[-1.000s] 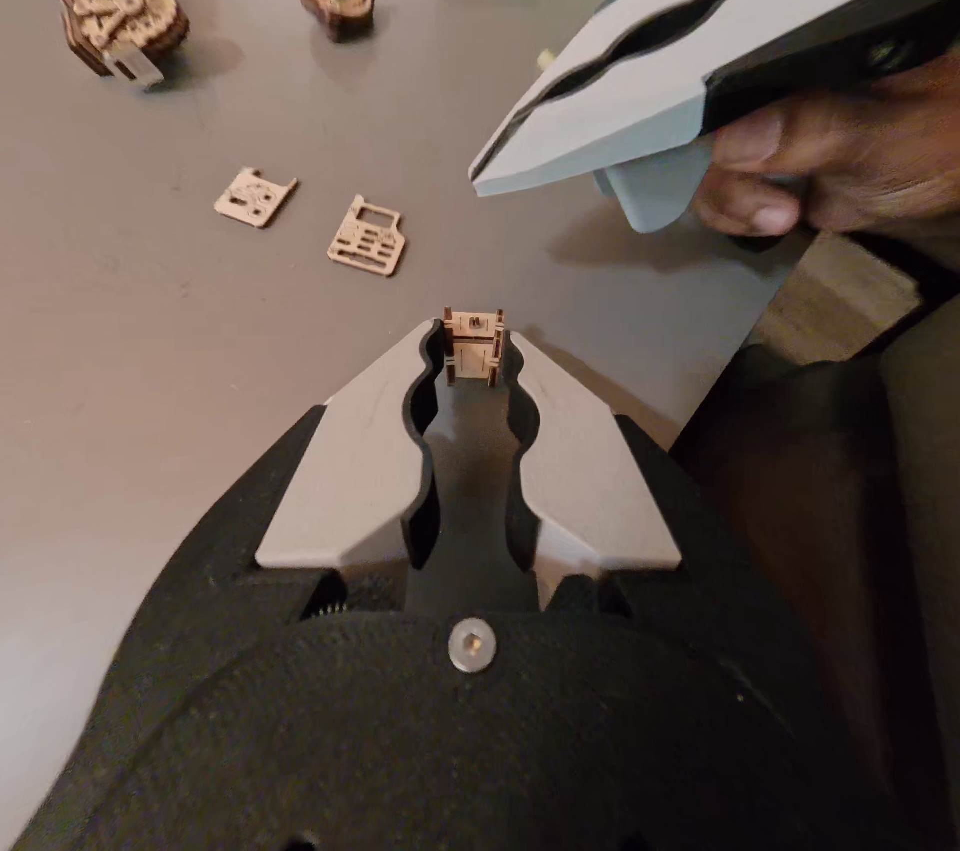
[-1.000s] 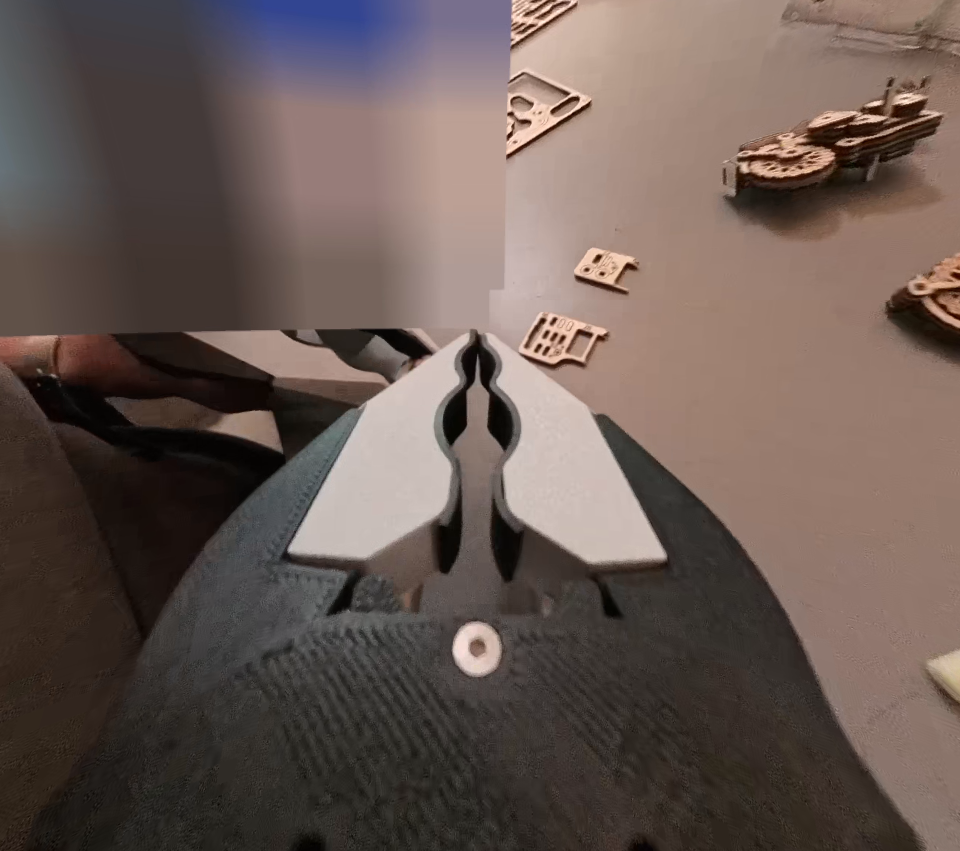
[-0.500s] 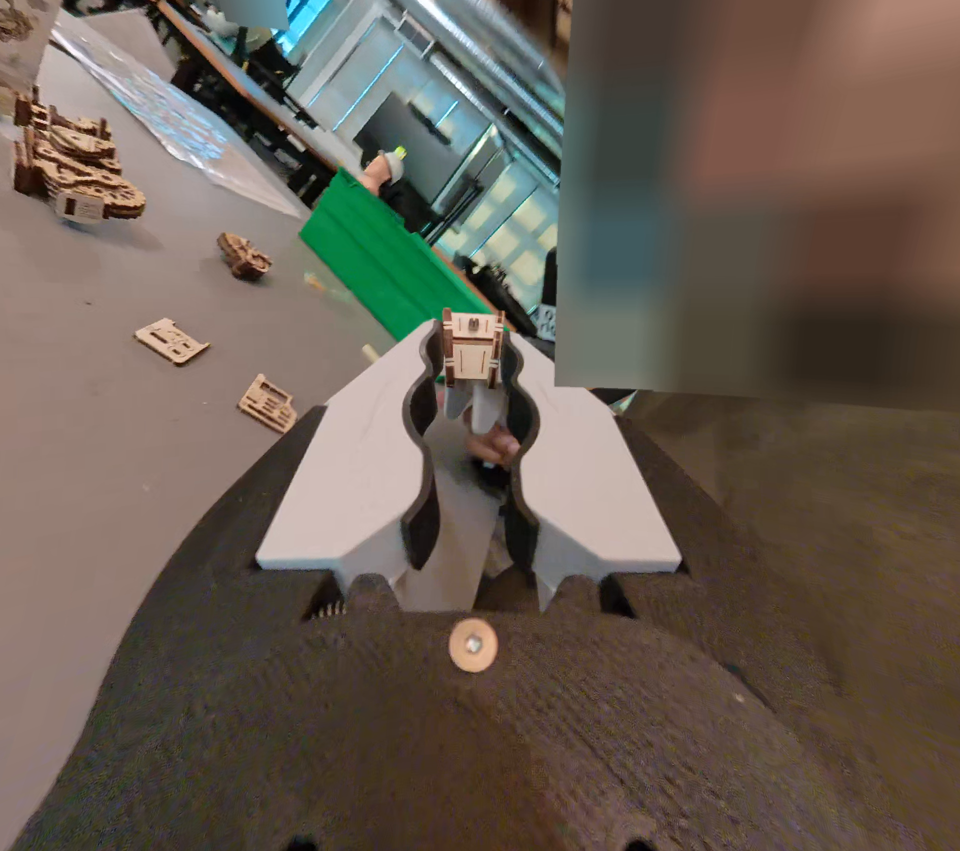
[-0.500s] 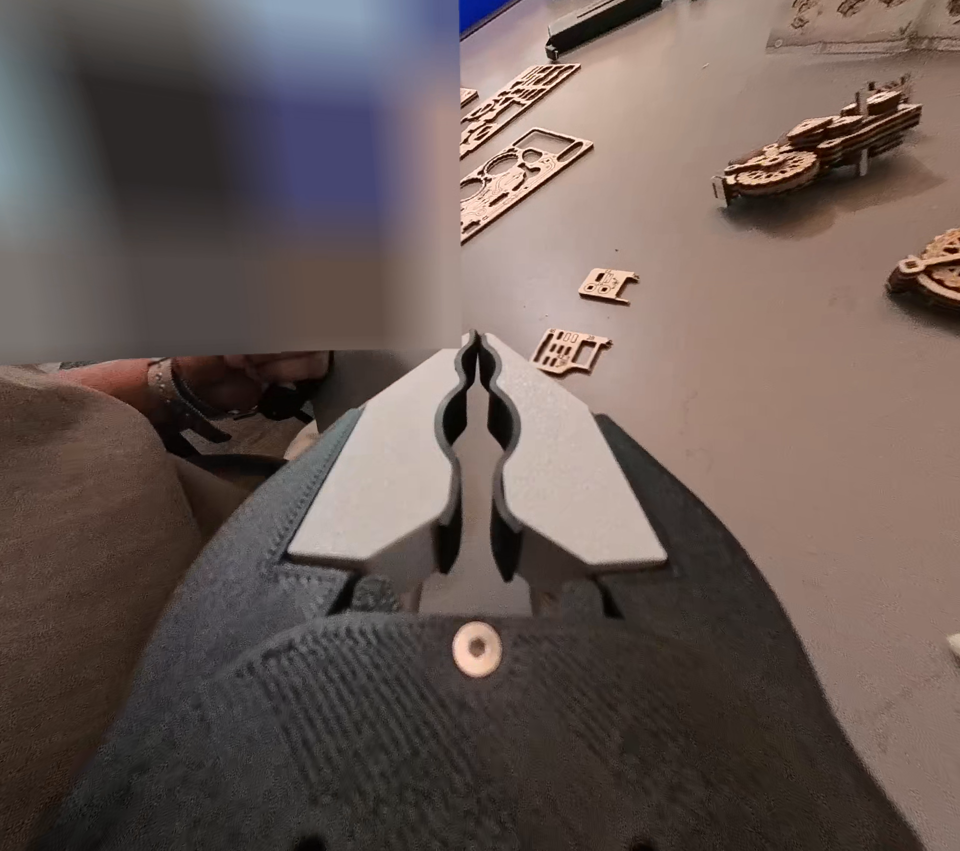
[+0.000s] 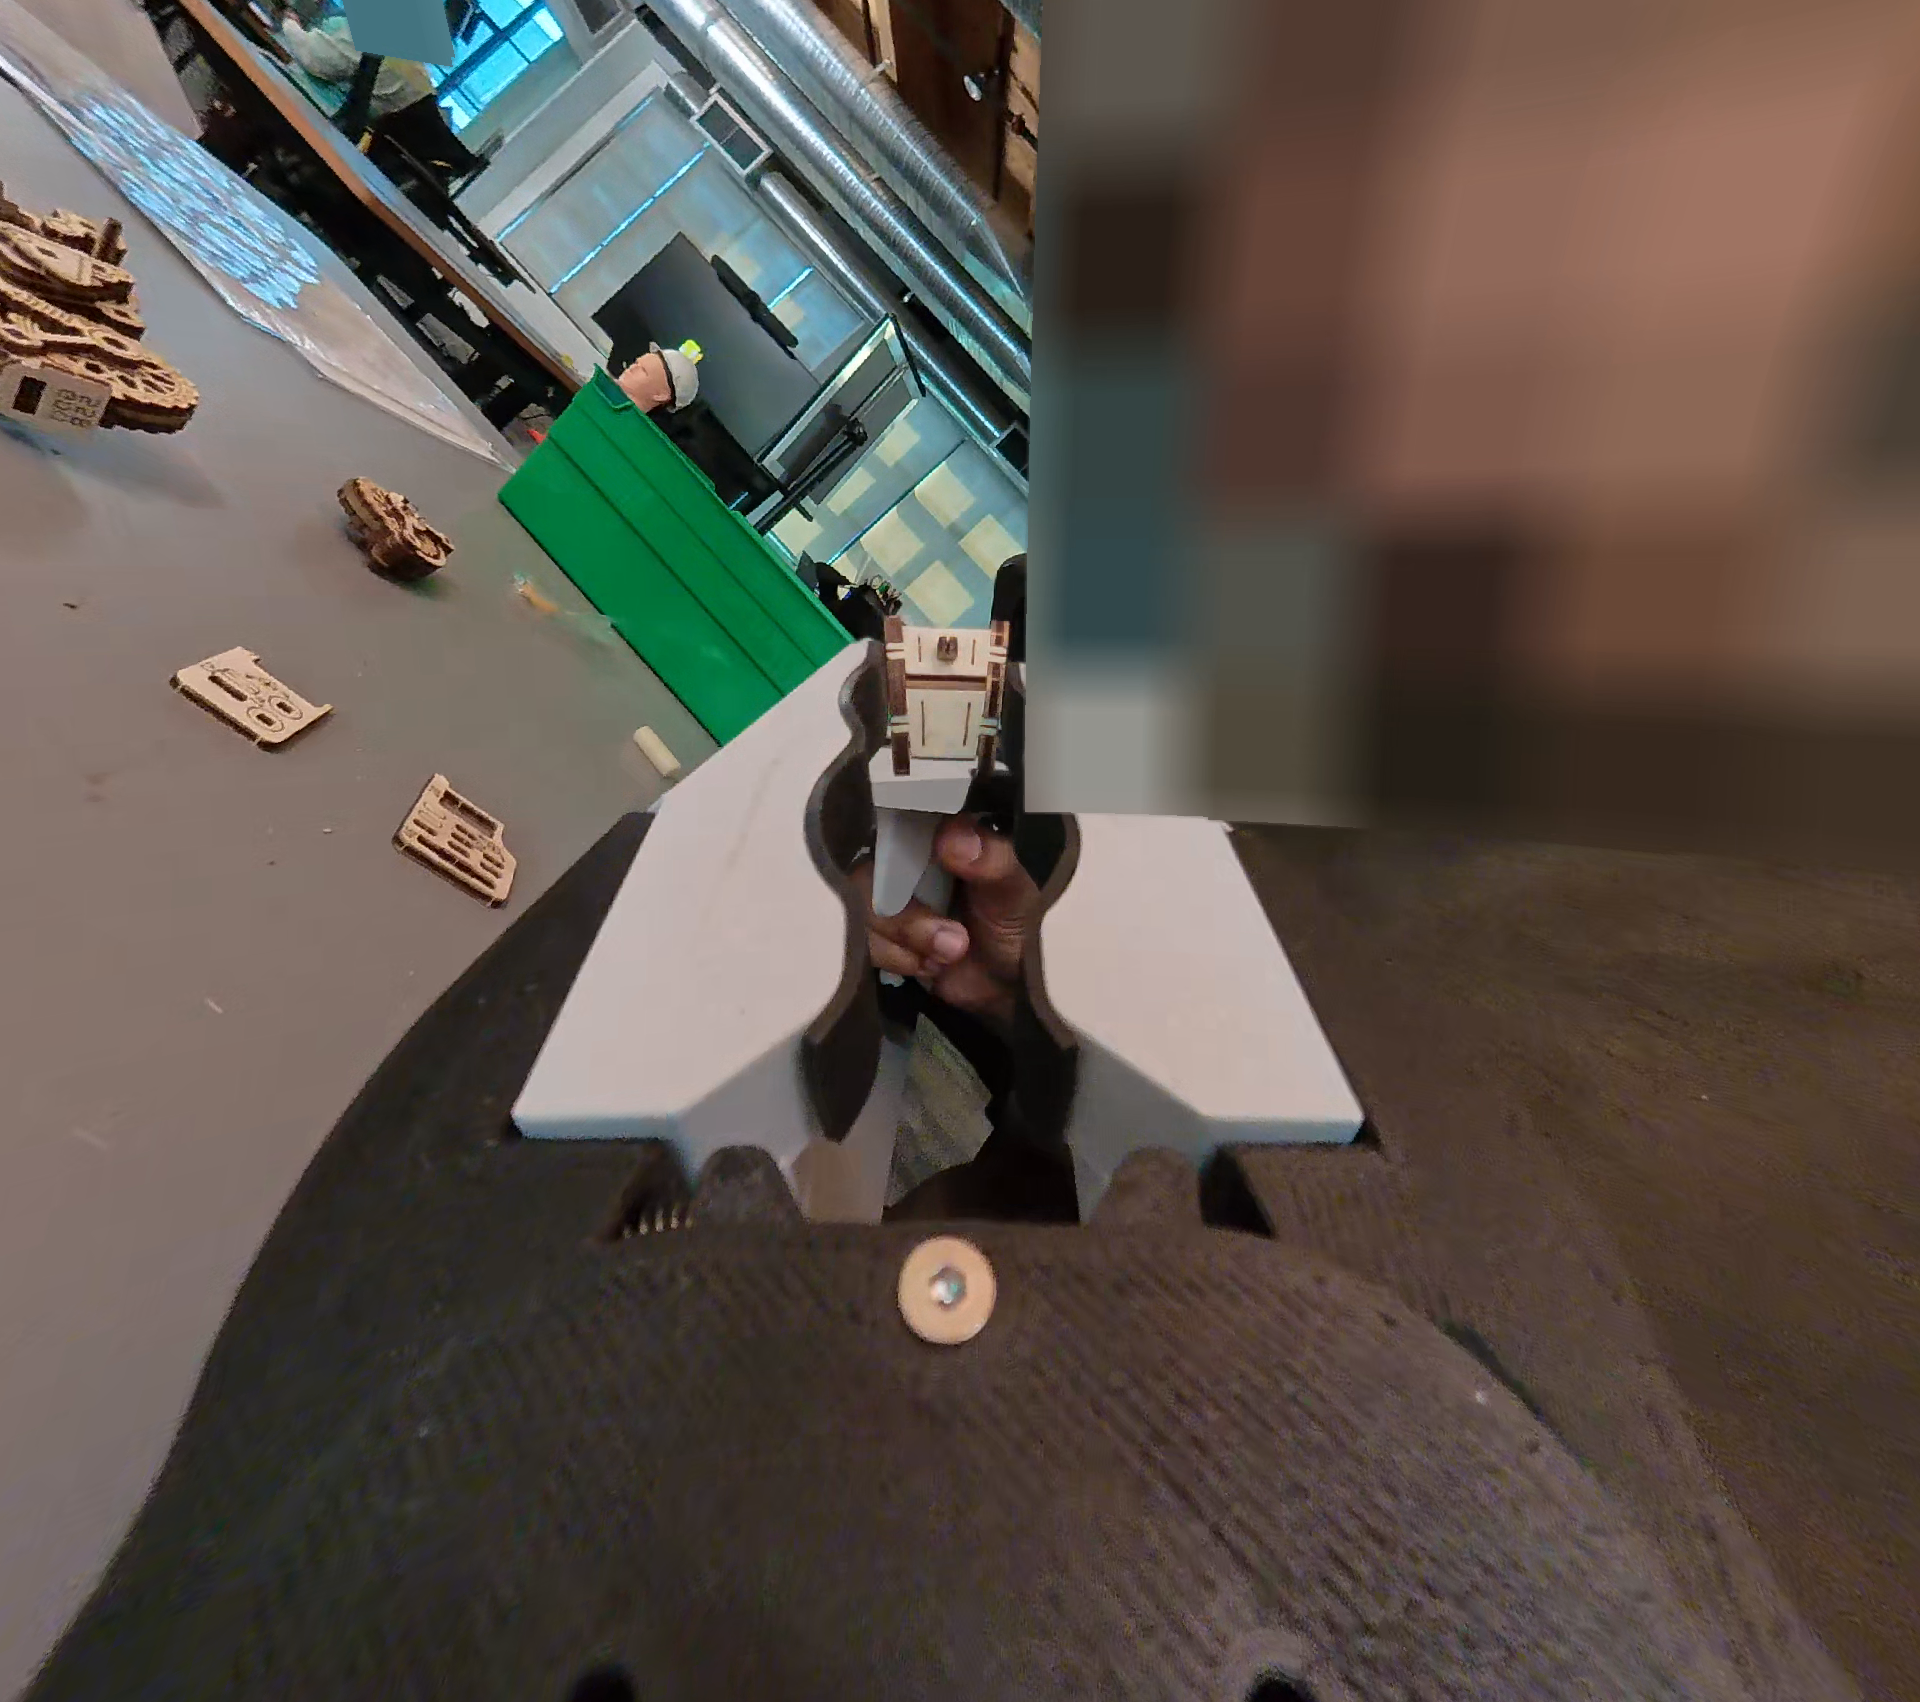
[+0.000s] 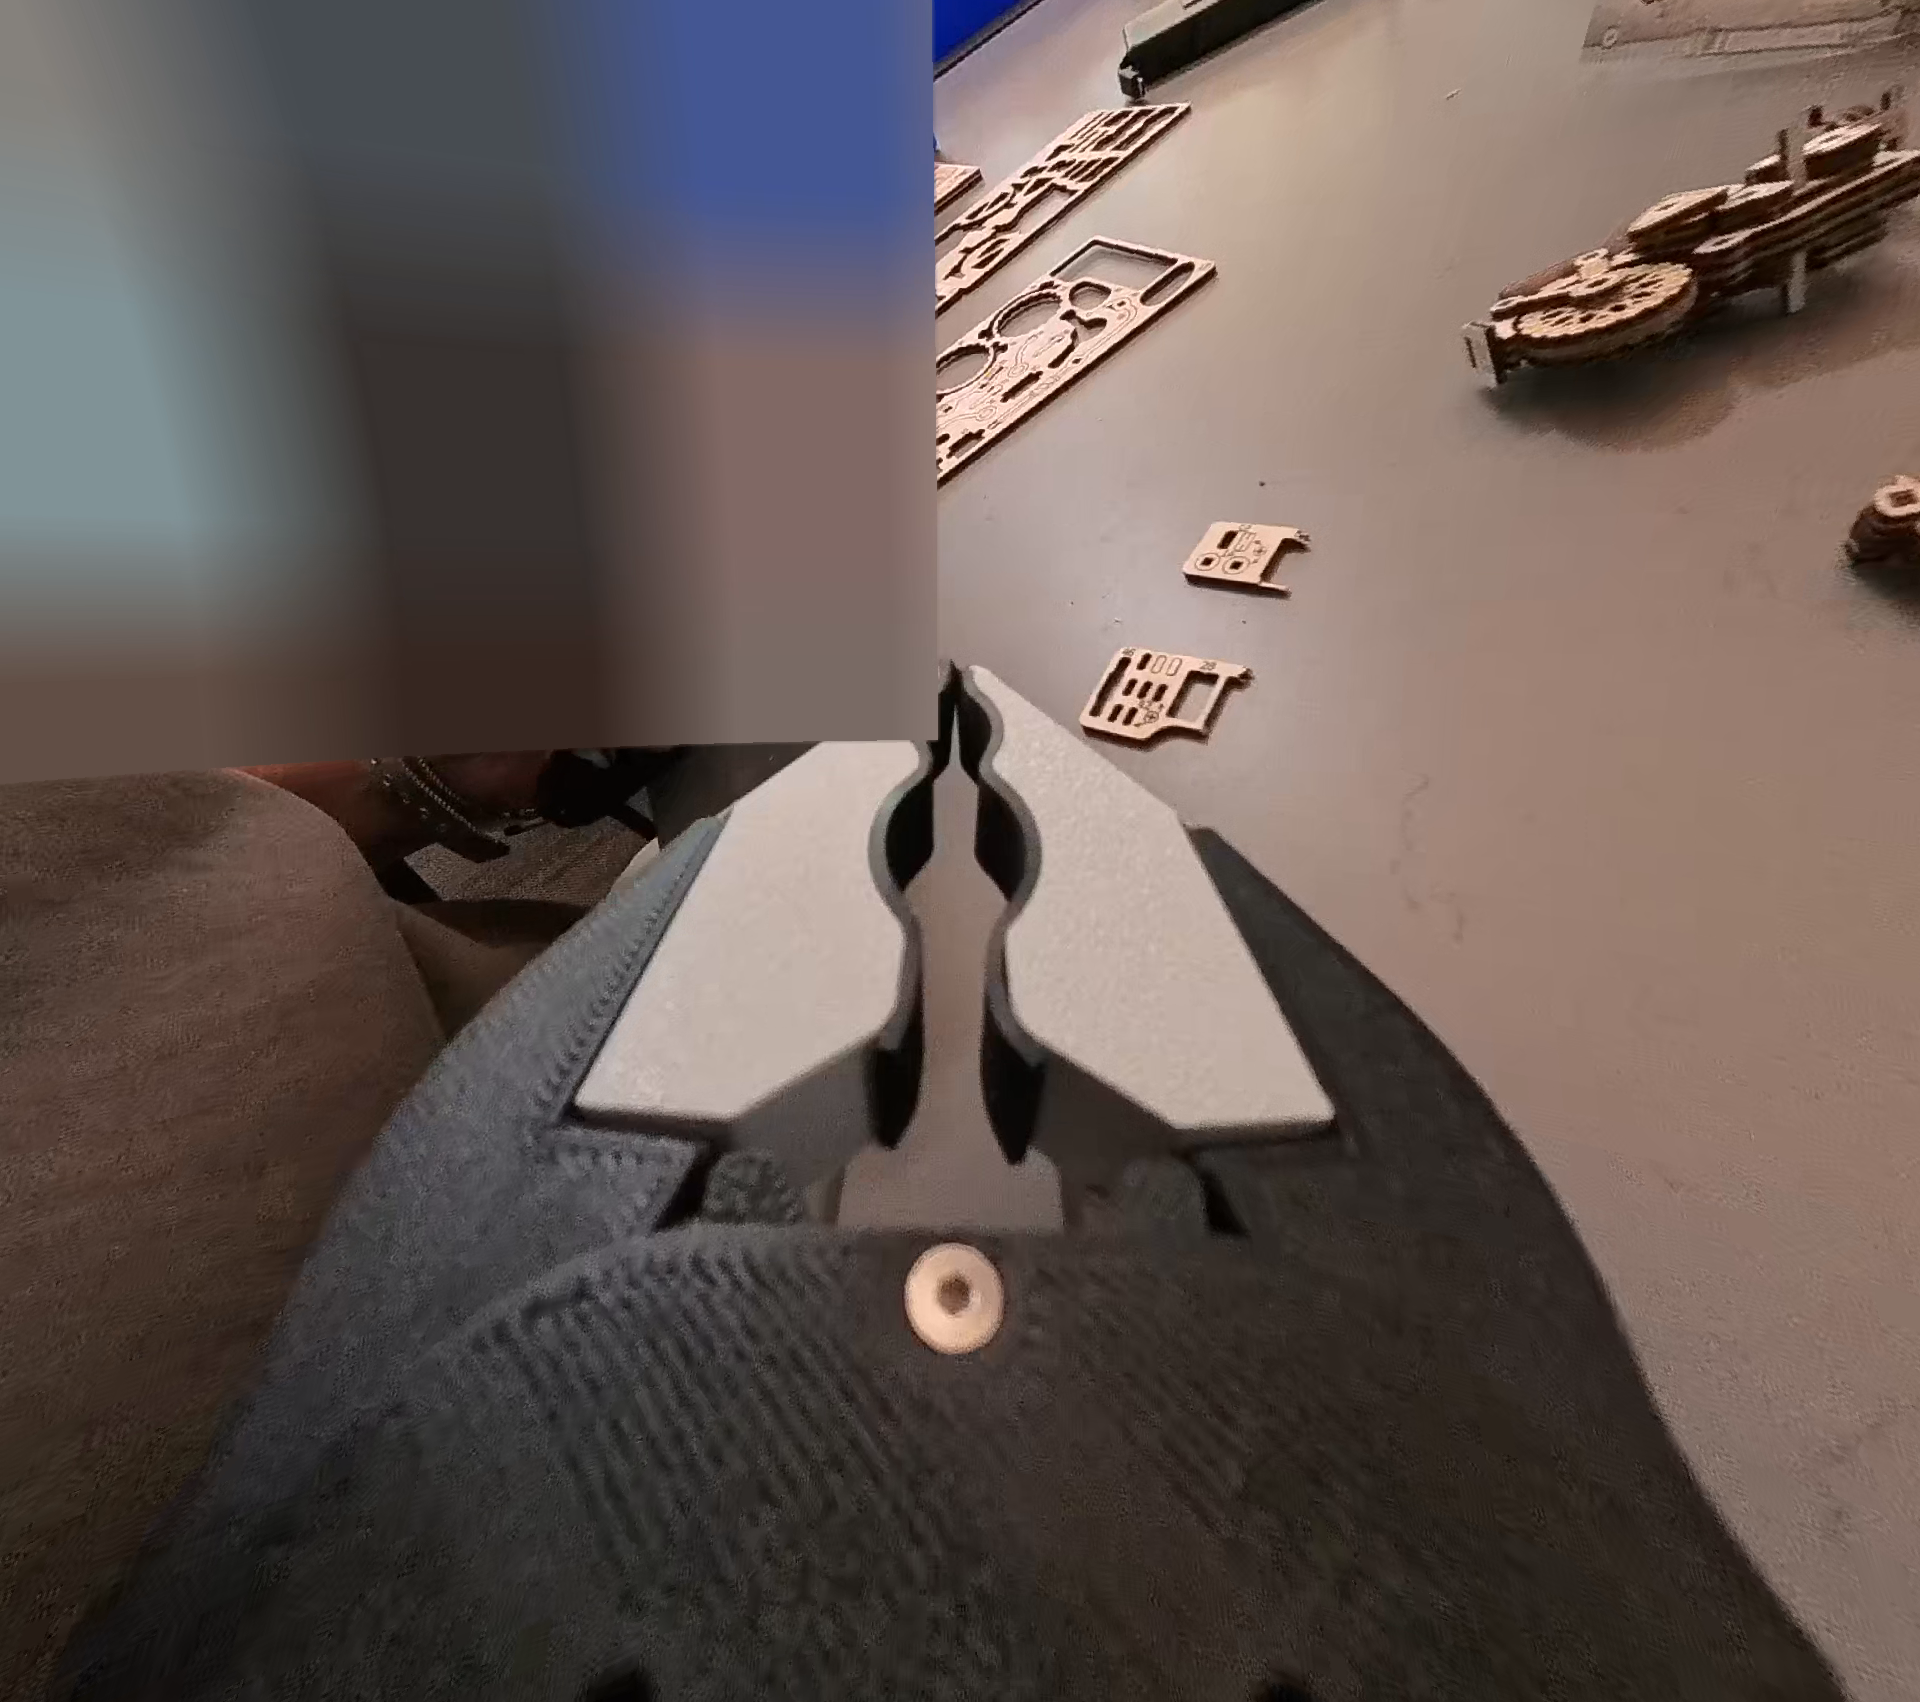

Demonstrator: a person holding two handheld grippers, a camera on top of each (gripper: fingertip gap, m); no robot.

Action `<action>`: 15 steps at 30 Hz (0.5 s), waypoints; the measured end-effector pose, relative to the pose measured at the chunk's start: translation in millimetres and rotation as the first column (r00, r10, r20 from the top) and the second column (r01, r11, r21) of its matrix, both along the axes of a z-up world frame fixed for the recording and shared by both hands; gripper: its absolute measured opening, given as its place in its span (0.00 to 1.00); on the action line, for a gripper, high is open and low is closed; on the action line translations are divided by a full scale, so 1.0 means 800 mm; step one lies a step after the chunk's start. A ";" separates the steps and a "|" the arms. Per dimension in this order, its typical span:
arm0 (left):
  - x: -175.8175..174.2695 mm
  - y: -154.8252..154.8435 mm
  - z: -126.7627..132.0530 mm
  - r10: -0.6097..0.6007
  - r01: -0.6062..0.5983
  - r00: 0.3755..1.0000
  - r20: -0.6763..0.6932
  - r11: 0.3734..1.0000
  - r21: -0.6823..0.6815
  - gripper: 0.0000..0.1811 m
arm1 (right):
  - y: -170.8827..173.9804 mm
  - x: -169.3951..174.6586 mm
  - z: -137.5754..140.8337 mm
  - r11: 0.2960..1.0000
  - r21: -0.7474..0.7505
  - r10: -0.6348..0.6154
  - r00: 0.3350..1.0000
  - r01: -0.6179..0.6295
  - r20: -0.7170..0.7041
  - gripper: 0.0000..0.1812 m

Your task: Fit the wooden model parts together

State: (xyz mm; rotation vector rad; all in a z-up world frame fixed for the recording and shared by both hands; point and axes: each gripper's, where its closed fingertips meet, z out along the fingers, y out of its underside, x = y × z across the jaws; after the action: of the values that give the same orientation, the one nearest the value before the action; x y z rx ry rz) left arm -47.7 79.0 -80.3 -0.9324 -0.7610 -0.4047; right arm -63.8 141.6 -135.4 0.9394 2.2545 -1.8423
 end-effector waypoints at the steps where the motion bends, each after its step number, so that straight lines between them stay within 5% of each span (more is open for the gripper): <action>1: 0.000 0.002 -0.001 0.000 0.000 1.000 -0.002 1.000 -0.011 0.11 | 0.000 0.000 0.000 1.000 0.001 0.001 1.000 -0.001 0.001 0.00; 6: -0.005 0.015 -0.018 0.054 -0.058 0.998 -0.026 0.978 -0.199 0.11 | -0.001 0.002 0.001 1.000 -0.005 0.008 1.000 -0.008 -0.001 0.00; 10: -0.004 0.028 -0.038 0.099 -0.205 0.969 -0.224 0.830 -0.518 0.11 | -0.005 0.008 0.003 0.999 -0.018 0.031 1.000 -0.031 -0.001 0.00; 15: 0.006 0.043 -0.039 0.060 -0.322 0.914 -0.400 0.708 -0.629 0.11 | -0.011 0.016 0.007 0.997 -0.032 0.064 0.998 -0.065 -0.016 0.02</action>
State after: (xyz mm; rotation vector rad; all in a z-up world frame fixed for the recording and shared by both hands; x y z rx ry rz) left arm -42.6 113.3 -111.6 -1.5582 -0.6677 0.2756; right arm -50.9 132.7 -129.6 0.8407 2.2284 -1.8591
